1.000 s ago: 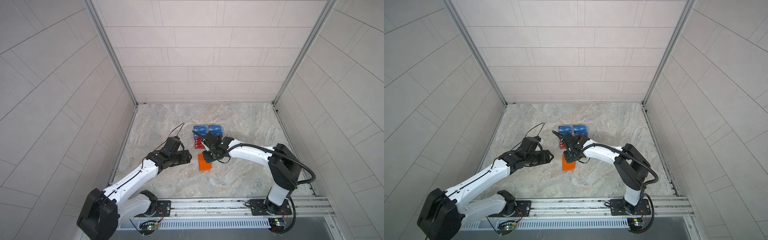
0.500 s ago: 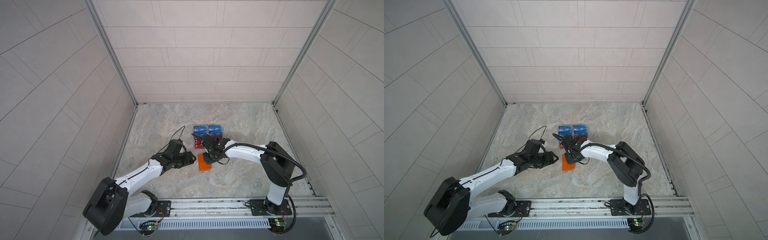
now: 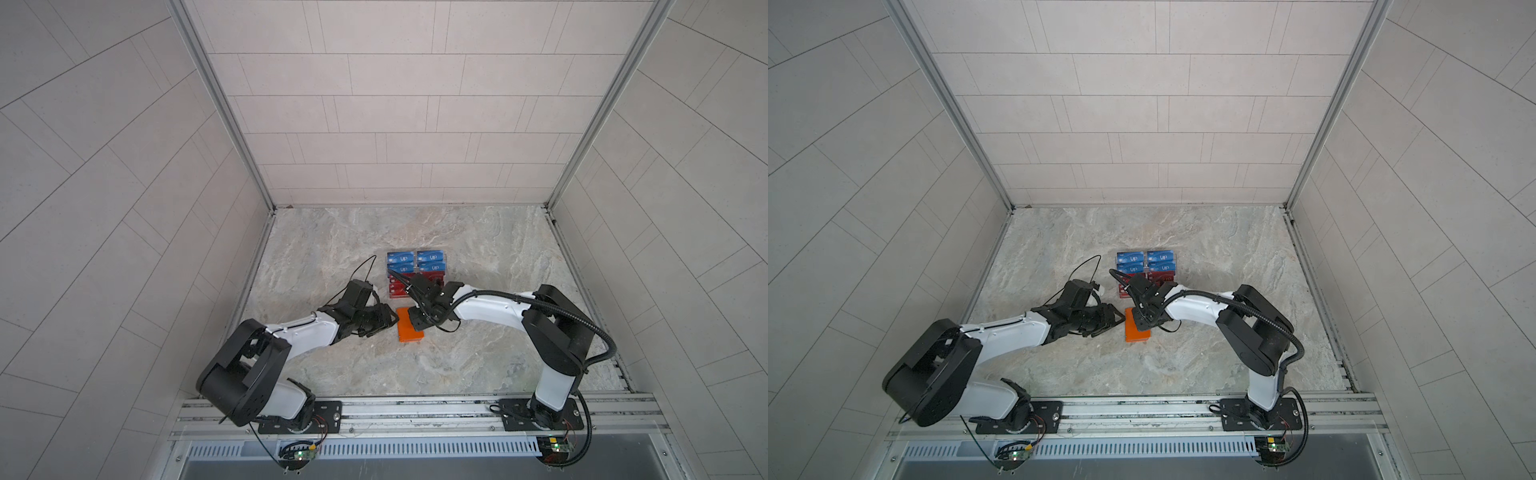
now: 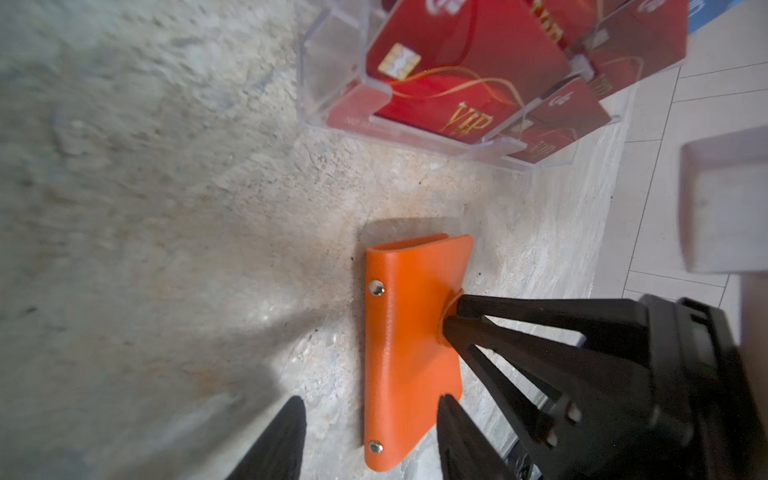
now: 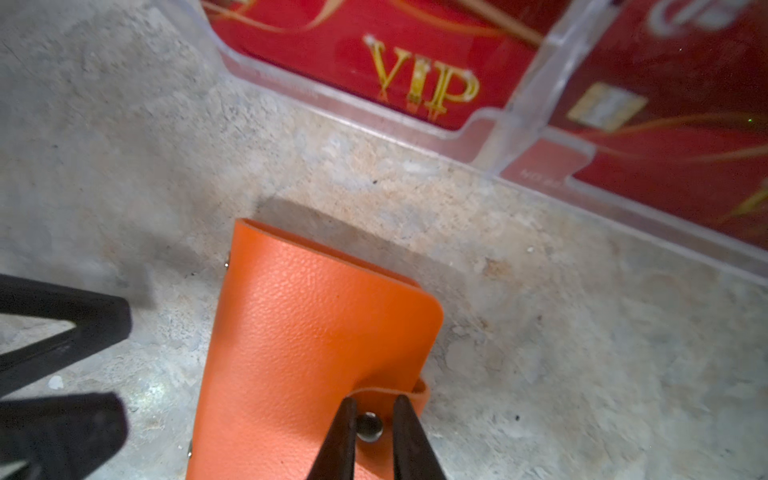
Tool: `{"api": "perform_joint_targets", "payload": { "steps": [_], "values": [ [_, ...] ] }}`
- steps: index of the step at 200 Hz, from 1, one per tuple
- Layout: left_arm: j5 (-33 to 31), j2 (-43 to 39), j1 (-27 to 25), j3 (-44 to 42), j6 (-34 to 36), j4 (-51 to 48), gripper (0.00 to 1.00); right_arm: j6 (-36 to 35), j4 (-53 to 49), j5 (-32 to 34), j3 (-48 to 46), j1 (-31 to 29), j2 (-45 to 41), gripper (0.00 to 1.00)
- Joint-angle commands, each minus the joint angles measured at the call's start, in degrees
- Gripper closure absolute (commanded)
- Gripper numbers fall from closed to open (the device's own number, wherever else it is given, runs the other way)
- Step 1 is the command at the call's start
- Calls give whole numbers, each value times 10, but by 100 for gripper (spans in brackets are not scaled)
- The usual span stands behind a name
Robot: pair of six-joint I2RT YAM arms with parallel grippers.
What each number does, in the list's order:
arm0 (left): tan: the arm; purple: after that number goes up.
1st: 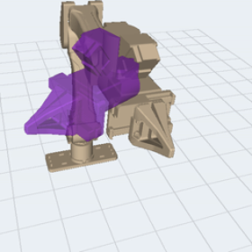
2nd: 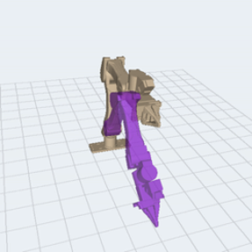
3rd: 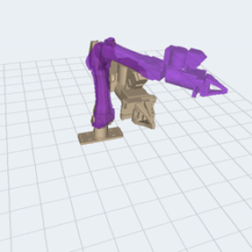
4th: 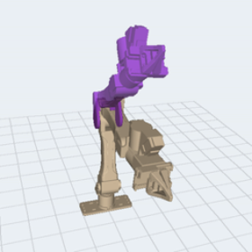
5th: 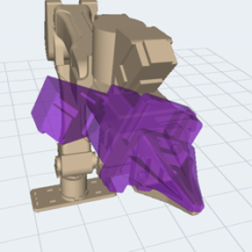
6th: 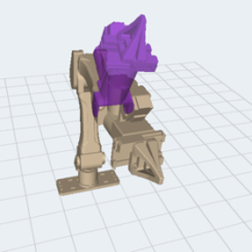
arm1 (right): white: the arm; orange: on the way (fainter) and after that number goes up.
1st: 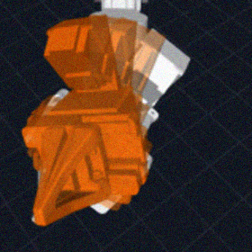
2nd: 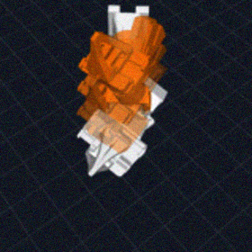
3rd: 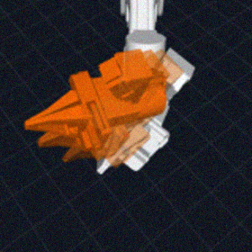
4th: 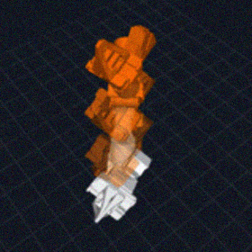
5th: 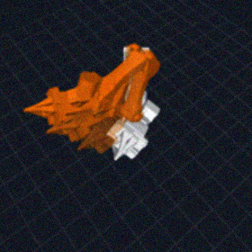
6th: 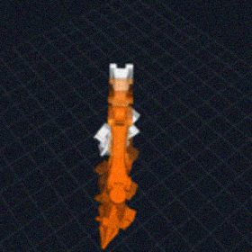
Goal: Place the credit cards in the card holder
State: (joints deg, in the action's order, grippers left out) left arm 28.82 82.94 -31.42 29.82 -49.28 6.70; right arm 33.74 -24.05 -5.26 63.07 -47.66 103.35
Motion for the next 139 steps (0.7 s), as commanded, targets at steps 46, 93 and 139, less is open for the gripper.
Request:
{"api": "perform_joint_targets", "payload": {
  "steps": [46,93,139],
  "values": [
    [25,90,-27,15,-26,97,44,17,4,-8,-63,18,8,81],
    [32,110,-45,11,-61,159,51,20,23,-27,-75,26,13,81],
    [19,89,-45,15,-59,143,68,17,21,-29,-72,27,3,81]
  ]
}}
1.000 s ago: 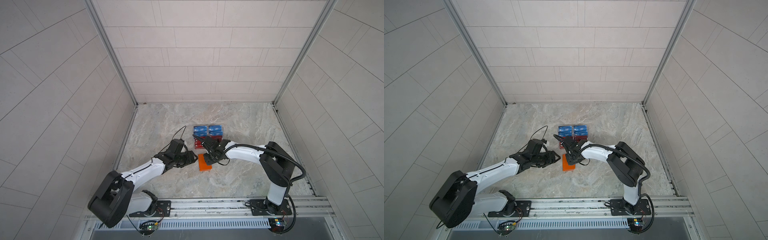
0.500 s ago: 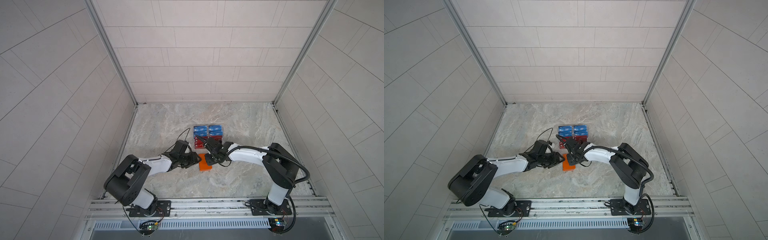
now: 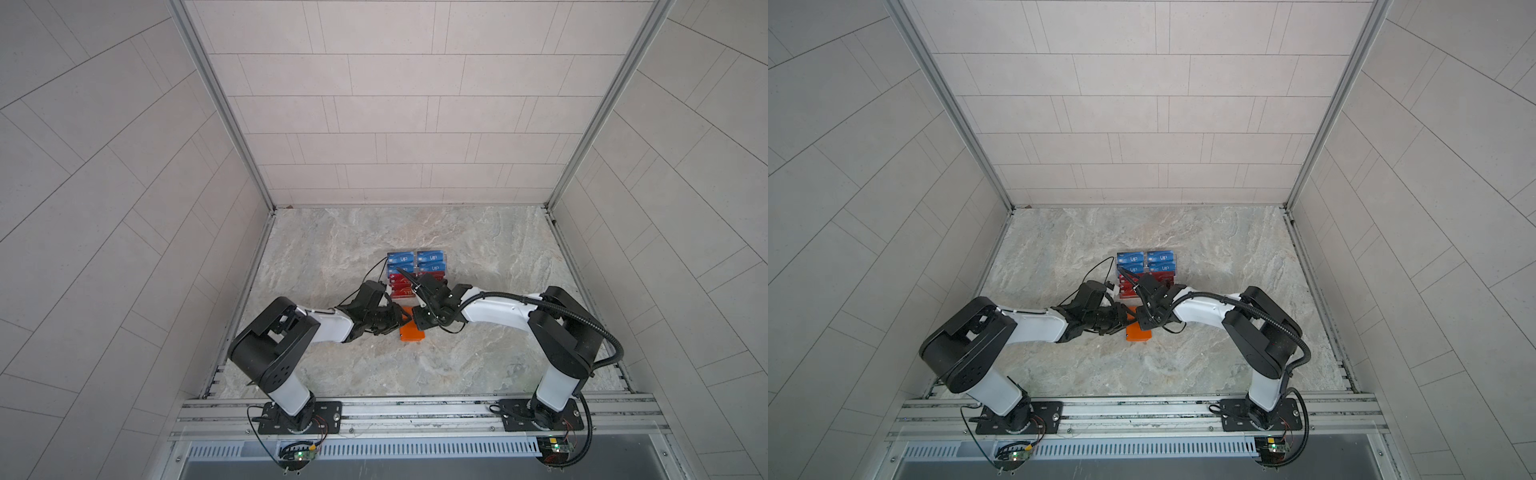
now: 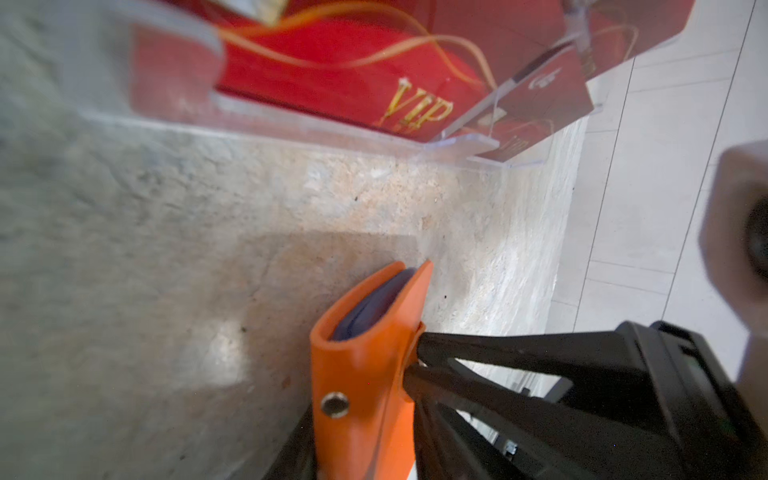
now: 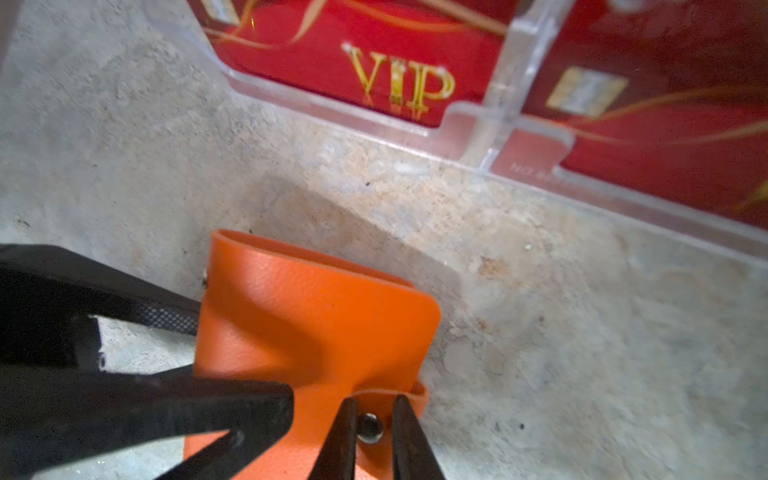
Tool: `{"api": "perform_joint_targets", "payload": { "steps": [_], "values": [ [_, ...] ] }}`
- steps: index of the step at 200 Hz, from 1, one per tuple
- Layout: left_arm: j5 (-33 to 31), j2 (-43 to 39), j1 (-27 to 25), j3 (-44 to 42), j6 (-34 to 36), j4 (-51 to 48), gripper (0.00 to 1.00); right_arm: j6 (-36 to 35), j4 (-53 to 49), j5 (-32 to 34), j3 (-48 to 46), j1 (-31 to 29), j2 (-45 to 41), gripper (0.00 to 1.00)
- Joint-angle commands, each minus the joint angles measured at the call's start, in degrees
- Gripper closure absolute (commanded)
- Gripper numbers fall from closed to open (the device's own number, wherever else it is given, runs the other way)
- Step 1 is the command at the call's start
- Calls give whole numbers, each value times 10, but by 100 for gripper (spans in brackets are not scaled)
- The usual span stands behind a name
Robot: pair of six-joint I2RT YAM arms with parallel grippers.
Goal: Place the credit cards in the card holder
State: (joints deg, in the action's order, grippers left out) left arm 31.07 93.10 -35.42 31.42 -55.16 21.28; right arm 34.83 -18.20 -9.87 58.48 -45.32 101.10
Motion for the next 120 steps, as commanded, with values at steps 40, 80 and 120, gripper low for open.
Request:
{"api": "perform_joint_targets", "payload": {
  "steps": [40,80,120],
  "values": [
    [-1,-13,-6,9,10,-23,88,6,-40,10,-21,4,13,80],
    [-41,-53,-20,19,25,-76,98,-3,-61,2,0,3,-26,70],
    [-134,-127,-57,45,28,-174,99,-4,-107,36,22,-6,-86,65]
  ]
}}
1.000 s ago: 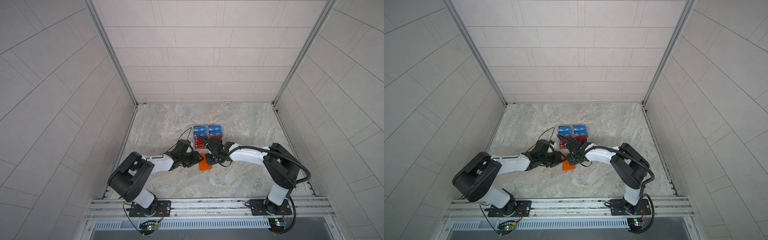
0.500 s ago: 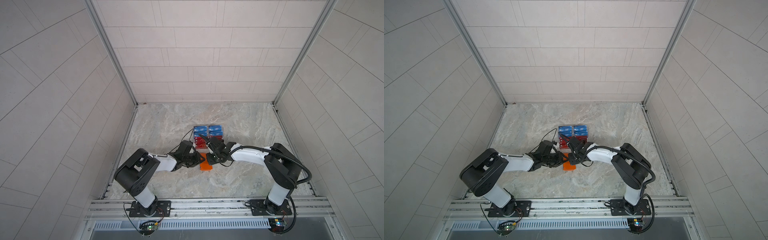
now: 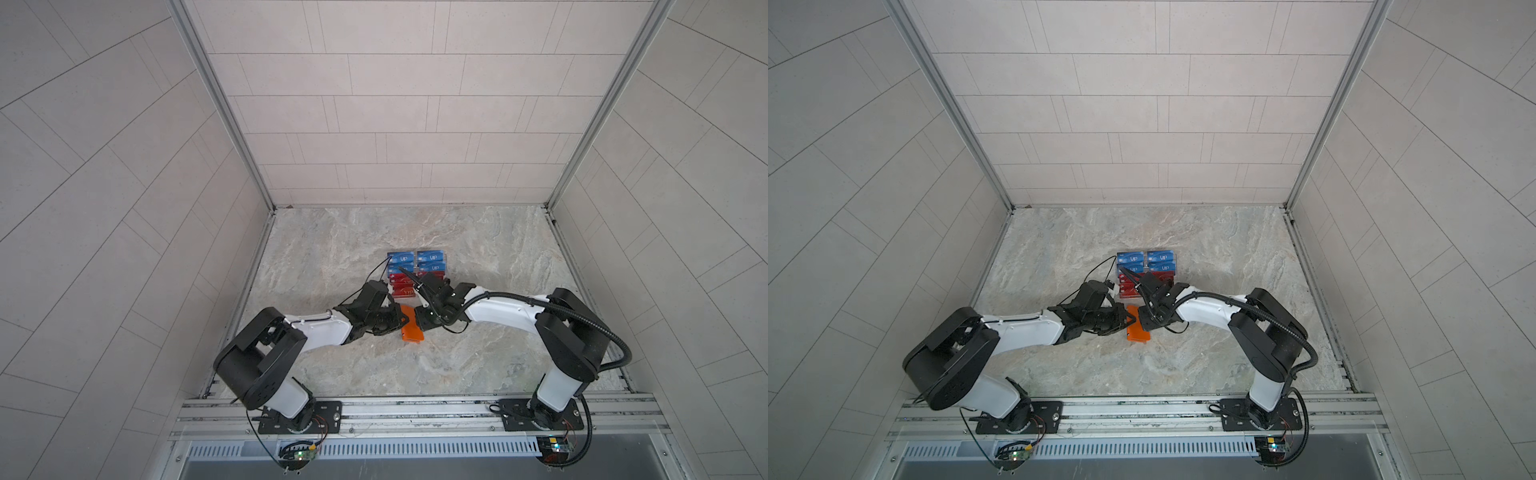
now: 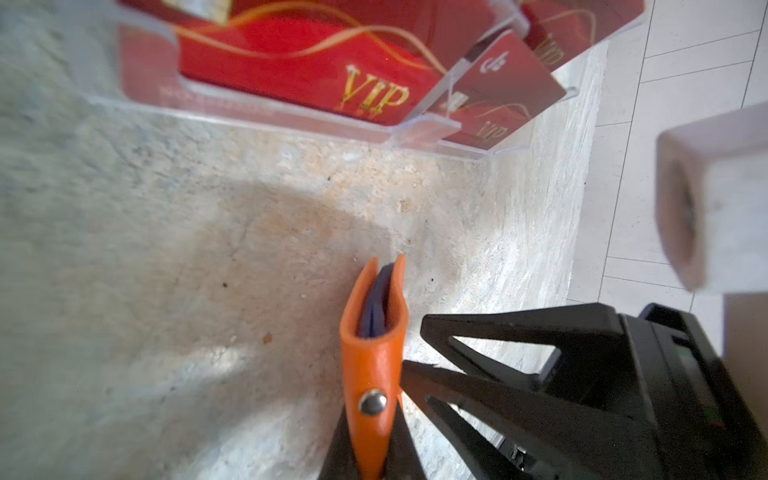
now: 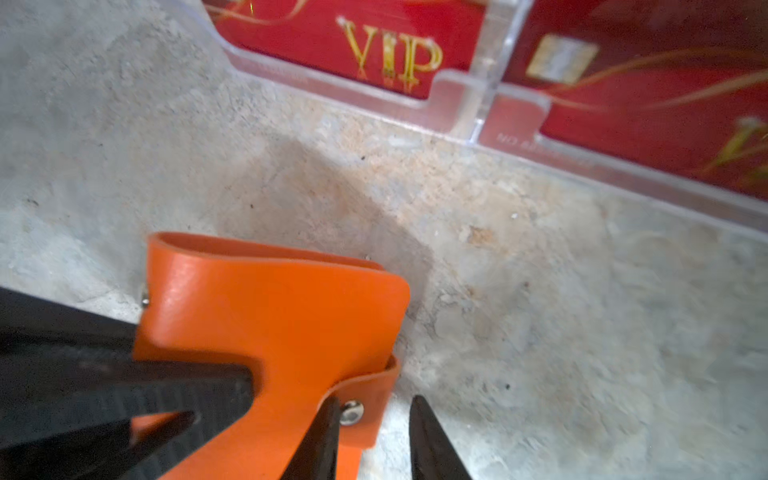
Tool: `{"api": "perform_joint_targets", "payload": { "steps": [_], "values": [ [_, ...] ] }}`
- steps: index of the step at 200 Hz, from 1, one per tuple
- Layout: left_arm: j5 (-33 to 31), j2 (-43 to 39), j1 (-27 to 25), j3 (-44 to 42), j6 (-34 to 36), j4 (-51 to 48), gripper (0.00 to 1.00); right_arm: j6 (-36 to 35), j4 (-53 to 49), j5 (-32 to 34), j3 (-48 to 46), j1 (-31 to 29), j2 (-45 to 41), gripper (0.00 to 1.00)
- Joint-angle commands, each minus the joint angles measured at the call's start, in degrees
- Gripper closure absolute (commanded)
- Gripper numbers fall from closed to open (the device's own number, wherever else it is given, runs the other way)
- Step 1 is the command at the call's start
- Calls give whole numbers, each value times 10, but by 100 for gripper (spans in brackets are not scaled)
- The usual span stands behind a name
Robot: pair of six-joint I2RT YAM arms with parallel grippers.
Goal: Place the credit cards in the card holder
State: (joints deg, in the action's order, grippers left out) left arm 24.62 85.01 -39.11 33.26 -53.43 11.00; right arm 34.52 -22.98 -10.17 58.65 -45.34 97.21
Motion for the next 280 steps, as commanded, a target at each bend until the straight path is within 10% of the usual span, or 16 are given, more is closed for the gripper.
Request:
{"api": "perform_joint_targets", "payload": {
  "steps": [1,64,280],
  "values": [
    [-71,-48,-21,27,11,-72,99,-1,-61,41,21,-6,-48,65],
    [-102,-83,-45,67,19,-119,100,3,-75,32,50,-27,-62,60],
    [-32,-121,-62,61,44,-84,100,21,-55,130,15,-42,-76,92]
  ]
}}
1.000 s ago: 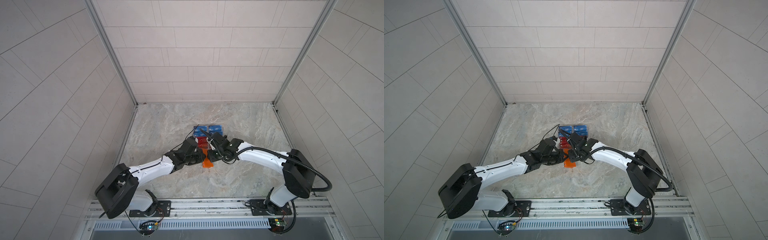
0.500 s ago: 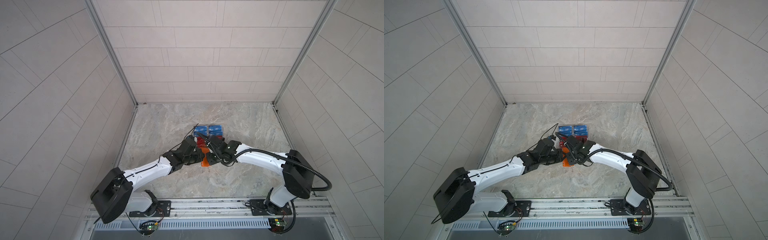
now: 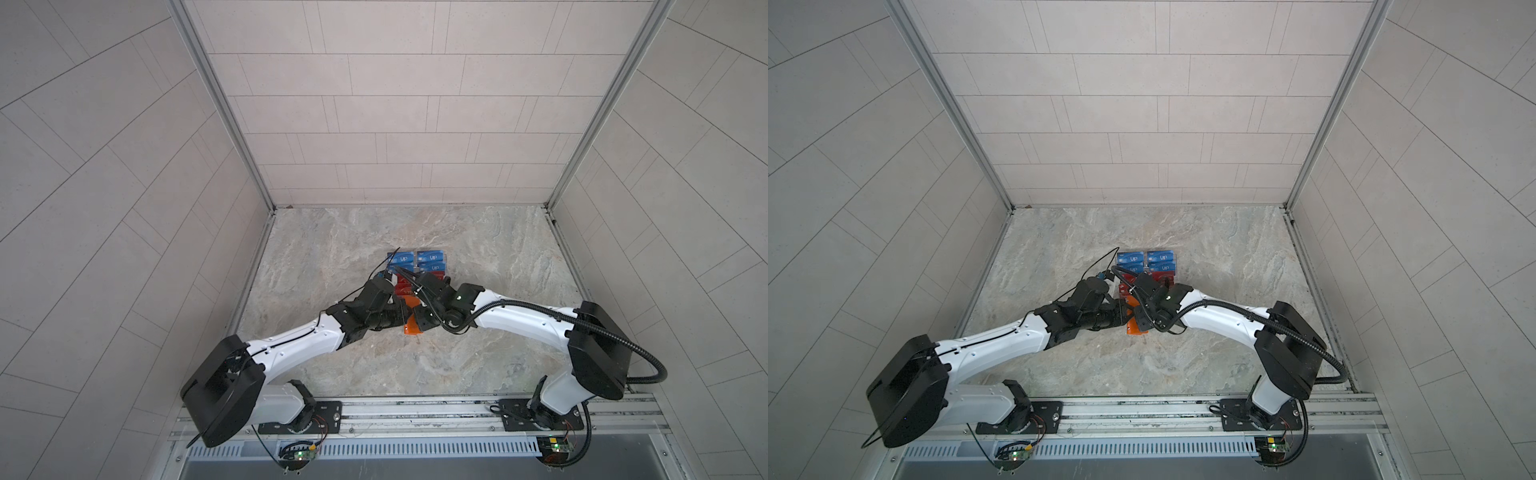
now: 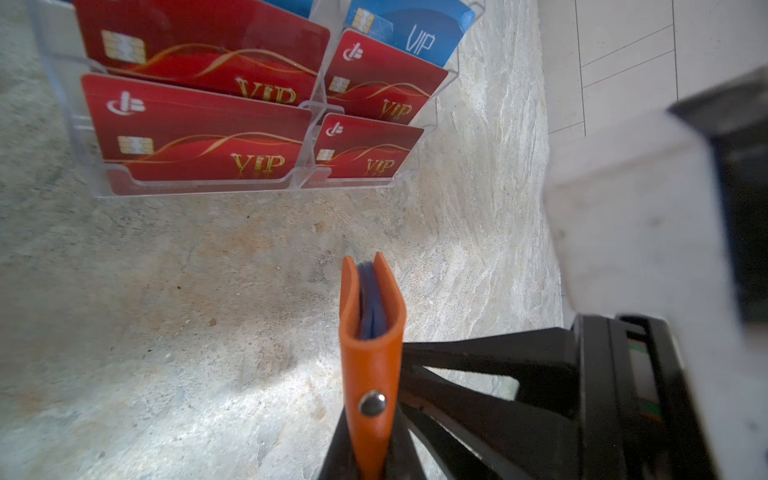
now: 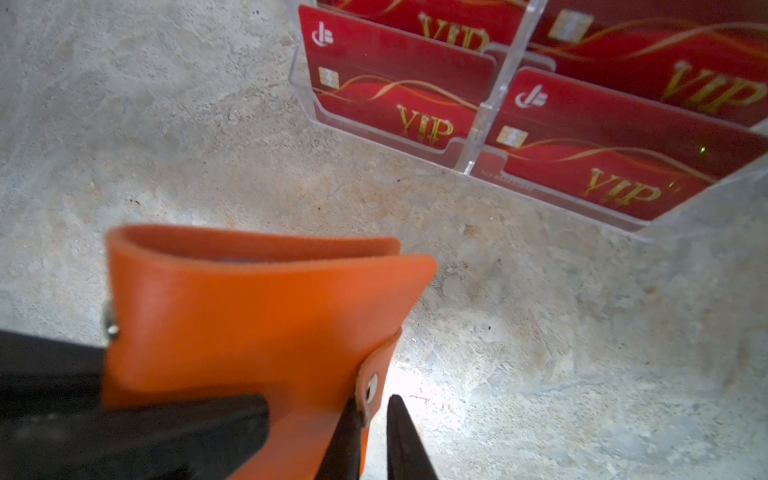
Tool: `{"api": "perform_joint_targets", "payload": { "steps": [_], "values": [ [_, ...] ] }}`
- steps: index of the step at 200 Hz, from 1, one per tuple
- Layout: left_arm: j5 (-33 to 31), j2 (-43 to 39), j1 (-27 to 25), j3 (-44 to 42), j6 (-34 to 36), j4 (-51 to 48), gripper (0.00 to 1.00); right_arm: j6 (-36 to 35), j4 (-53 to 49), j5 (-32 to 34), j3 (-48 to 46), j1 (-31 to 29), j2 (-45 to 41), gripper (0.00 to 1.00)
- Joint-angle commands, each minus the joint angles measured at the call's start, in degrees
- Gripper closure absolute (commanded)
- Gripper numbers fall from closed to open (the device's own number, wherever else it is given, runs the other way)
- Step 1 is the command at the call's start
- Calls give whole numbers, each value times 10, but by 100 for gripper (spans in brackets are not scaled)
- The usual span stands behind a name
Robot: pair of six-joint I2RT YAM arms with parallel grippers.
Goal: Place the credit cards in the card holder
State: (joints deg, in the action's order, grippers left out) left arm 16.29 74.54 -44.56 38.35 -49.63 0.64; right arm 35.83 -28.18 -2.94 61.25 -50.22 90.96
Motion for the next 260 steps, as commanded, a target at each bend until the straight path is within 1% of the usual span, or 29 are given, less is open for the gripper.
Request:
{"api": "perform_joint_targets", "payload": {
  "steps": [1,14,56,88,111,119,131,135,136,137,146,154,163,177,185,198,204,225,237,241,247,260],
  "values": [
    [52,-17,-8,10,6,19,100,8,-3,58,-11,6,-14,93],
    [56,-19,-7,8,5,19,100,6,-6,57,-12,8,-20,100],
    [60,-39,5,-10,1,15,100,-6,-2,31,-40,23,-61,100],
    [93,-60,34,-33,-7,41,100,-8,23,-16,-82,53,-102,100],
    [119,-71,48,-36,6,39,100,-16,36,-30,-94,62,-126,100],
    [129,-73,51,-37,10,40,100,-20,45,-45,-96,66,-131,100],
    [146,-75,54,-38,14,43,100,-18,71,-88,-107,75,-138,100],
    [150,-75,56,-38,16,42,100,-15,81,-101,-110,80,-140,96],
    [150,-76,57,-37,16,43,100,-13,86,-109,-113,81,-140,93],
    [151,-76,57,-38,16,43,100,-13,86,-109,-113,81,-140,93],
    [160,-78,60,-40,17,49,100,-6,110,-137,-123,91,-145,78],
    [170,-81,65,-45,13,61,100,2,133,-159,-135,98,-150,73],
    [186,-82,71,-56,1,89,100,11,160,-183,-149,107,-156,70],
    [211,-83,78,-65,-13,121,100,24,193,-216,-169,122,-164,70],
    [218,-86,79,-64,-11,123,100,28,207,-236,-181,132,-168,70],
    [220,-88,79,-52,9,91,100,41,239,-269,-204,150,-176,66],
    [224,-89,79,-49,14,85,100,44,248,-278,-212,158,-179,66],
    [249,-96,79,-53,1,119,100,43,260,-305,-231,181,-182,66],
    [260,-95,79,-52,-8,129,100,51,281,-331,-242,191,-187,65],
    [260,-96,79,-51,-9,128,100,58,295,-342,-246,193,-189,63],
    [259,-98,79,-52,-12,132,100,68,316,-356,-252,195,-195,58],
    [260,-101,79,-56,-25,151,100,77,343,-369,-254,196,-209,49]
  ]
}}
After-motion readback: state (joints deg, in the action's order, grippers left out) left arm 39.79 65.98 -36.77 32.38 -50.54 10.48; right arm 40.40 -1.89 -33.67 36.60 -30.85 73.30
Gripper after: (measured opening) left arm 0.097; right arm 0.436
